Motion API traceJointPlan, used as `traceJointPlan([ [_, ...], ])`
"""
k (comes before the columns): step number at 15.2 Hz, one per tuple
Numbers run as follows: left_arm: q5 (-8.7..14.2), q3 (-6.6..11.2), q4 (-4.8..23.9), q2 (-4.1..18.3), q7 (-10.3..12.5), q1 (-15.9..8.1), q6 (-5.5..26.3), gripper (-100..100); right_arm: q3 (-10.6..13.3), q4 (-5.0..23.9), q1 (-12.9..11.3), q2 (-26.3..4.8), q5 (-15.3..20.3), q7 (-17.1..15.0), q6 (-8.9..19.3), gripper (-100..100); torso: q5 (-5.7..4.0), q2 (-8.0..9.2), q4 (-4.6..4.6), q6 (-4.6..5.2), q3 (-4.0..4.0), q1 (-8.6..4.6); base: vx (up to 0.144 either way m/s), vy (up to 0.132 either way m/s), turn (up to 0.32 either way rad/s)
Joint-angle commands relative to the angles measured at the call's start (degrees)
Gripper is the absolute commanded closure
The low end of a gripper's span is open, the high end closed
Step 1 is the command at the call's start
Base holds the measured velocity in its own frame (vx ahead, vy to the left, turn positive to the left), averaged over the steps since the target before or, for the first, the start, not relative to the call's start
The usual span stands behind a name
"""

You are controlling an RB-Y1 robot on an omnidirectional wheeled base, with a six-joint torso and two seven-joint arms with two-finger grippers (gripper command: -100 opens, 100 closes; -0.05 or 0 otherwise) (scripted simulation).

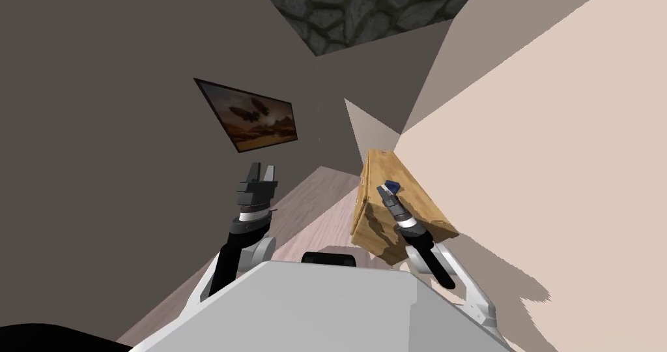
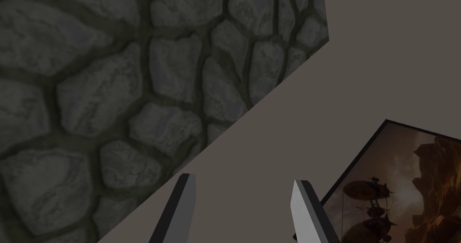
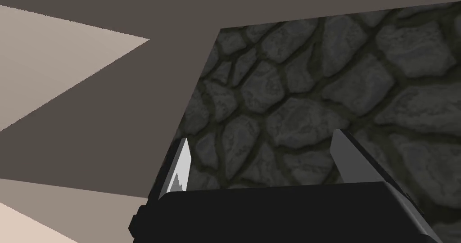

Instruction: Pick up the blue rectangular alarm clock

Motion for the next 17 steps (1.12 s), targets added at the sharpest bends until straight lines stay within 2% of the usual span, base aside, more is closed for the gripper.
traceJointPlan([
  [1,0.0,0.0,0.0,0.0,0.0,0.0,0.0,0,-0.2,2.1,-0.1,-2.9,2.6,0.9,-0.7,-100,0.0,0.0,0.0,0.0,0.0,0.0,0.08,0.146,0.125],
  [3,0.0,0.0,0.0,0.0,0.0,0.0,0.0,0,-0.2,2.1,-0.1,-3.8,2.6,0.9,-0.7,-100,-0.01,-0.05,-0.01,0.0,-0.03,-0.09,0.063,0.102,0.066],
  [4,0.0,0.01,0.0,0.0,0.0,0.0,0.0,0,-0.1,3.8,-0.3,-5.9,4.5,1.6,-1.0,-100,-0.04,0.01,0.0,0.02,0.0,-0.21,0.07,0.105,0.103],
  [5,0.0,0.0,0.0,0.0,0.0,0.0,0.0,0,-0.1,3.8,-0.3,-6.7,4.5,1.6,-1.0,-100,-0.04,-0.01,0.0,0.0,0.0,-0.21,0.076,0.108,0.114],
  [6,0.0,0.01,0.0,0.0,0.0,0.0,0.0,0,-0.1,5.6,-0.5,-8.4,6.5,2.2,-1.3,-100,-0.04,-0.03,-0.01,0.0,-0.02,-0.21,0.089,0.103,0.149],
  [7,0.0,0.0,0.0,0.0,0.0,0.0,0.0,0,-0.1,5.6,-0.5,-9.7,6.5,2.2,-1.3,-100,-0.05,-0.07,-0.01,-0.01,-0.04,-0.22,0.092,0.103,0.115],
  [8,0.0,0.01,0.0,0.0,0.0,0.0,0.0,0,0.0,7.1,-0.6,-11.1,8.5,2.8,-1.7,-100,-0.04,-0.09,-0.02,0.01,-0.05,-0.22,0.104,0.114,0.132],
  [10,0.0,0.01,0.0,0.0,0.0,0.0,0.0,0,0.0,7.5,-0.6,-13.1,8.5,2.8,-1.7,-100,-0.04,-0.15,-0.03,0.0,-0.09,-0.2,0.092,0.092,0.057],
  [11,0.0,0.01,0.0,0.0,0.0,0.0,0.0,0,0.1,9.3,-0.6,-15.0,10.5,3.5,-2.0,-100,-0.05,-0.1,-0.03,0.02,-0.06,-0.27,0.095,0.073,0.086],
  [13,0.0,0.01,0.0,0.0,0.0,0.0,0.0,0,0.1,9.4,-0.6,-16.5,10.5,3.5,-2.0,-100,-0.07,-0.12,-0.03,0.01,-0.07,-0.33,0.075,0.065,0.063],
  [14,0.0,0.01,0.0,0.0,0.0,0.0,0.0,0,0.3,11.3,-0.5,-18.4,12.4,4.1,-2.4,-100,-0.07,-0.03,-0.01,0.03,-0.02,-0.37,0.055,0.061,0.075],
  [16,0.0,0.01,0.0,0.0,0.0,0.0,0.0,0,0.3,11.3,-0.5,-20.0,12.4,4.1,-2.4,-100,-0.08,-0.01,0.0,0.02,0.0,-0.39,0.072,0.05,0.06],
  [17,0.0,0.01,0.0,0.0,0.0,0.0,0.0,0,0.5,13.3,-0.4,-21.7,14.3,4.7,-2.9,-100,-0.09,0.01,0.0,0.03,0.0,-0.44,0.097,0.038,0.073],
])
